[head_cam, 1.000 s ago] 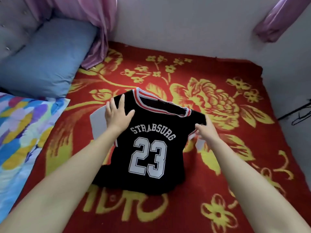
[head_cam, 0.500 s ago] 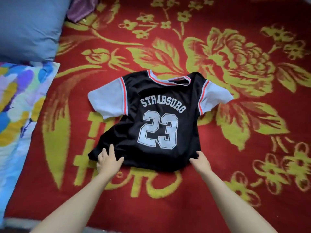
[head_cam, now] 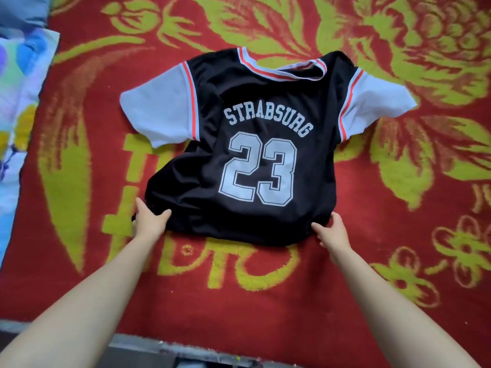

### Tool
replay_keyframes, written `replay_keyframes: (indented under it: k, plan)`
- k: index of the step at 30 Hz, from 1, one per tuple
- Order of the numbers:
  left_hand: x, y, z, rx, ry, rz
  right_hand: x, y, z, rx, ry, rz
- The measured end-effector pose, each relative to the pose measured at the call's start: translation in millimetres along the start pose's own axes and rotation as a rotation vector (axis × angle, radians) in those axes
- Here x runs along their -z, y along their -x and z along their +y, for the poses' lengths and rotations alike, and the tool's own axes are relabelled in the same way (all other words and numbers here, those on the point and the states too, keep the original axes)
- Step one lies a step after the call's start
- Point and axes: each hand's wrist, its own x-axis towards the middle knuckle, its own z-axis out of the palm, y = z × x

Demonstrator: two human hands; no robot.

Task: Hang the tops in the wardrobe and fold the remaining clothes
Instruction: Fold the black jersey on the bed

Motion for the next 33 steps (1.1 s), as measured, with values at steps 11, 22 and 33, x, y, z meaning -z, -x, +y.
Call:
replay_keyframes:
  k: [11,22,33]
  plan:
    - [38,46,-17,-0.420,0.305,0.265,40,35,-43,0.138,-0.793,0.093]
    - [54,75,-56,0.253,0.647,-0.478,68,67,19,-0.198,-0.246,-0.322]
    - [34,95,-129,0.034,0.668,-0.267,63,113,101,-0.093,-0.147,0.019]
